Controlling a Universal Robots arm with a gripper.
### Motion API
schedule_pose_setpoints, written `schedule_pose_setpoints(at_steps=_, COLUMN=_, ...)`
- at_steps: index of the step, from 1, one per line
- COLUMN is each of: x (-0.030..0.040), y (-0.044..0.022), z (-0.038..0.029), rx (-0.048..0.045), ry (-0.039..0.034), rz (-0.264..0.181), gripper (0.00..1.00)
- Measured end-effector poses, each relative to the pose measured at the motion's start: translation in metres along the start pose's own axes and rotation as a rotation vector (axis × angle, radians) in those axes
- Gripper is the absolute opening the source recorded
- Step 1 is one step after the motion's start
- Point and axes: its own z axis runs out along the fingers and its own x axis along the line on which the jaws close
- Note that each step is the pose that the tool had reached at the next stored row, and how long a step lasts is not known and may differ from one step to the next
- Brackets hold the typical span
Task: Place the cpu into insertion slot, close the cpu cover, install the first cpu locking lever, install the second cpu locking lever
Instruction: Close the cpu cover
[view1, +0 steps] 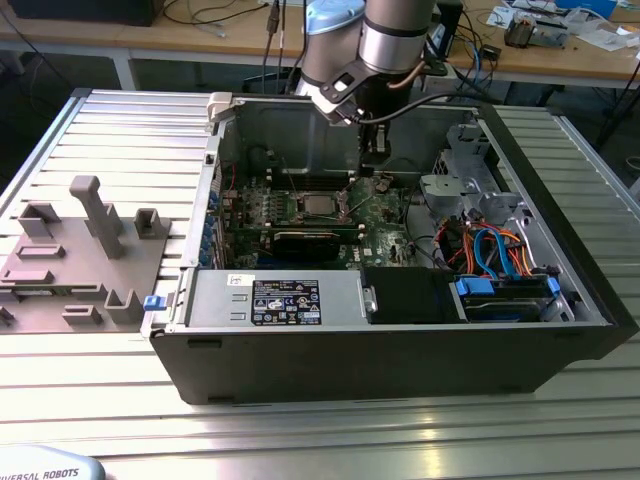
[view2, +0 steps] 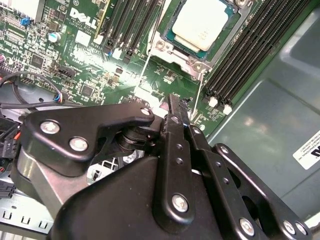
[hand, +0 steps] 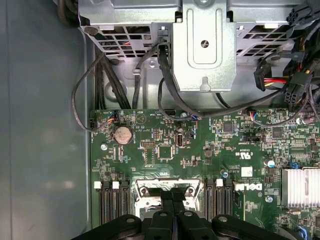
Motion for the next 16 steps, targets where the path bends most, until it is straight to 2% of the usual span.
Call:
schedule_pose_setpoints(at_steps=7, x=0.0000, y=0.0058, z=0.0005, rx=0.0001, ry=-0.0002, rz=0.000, gripper=0.11)
schedule_pose_setpoints(at_steps=16, x=0.0001, y=0.0077, z=0.0042, rx=0.0001, ry=-0.0001, rz=0.000, gripper=0.11)
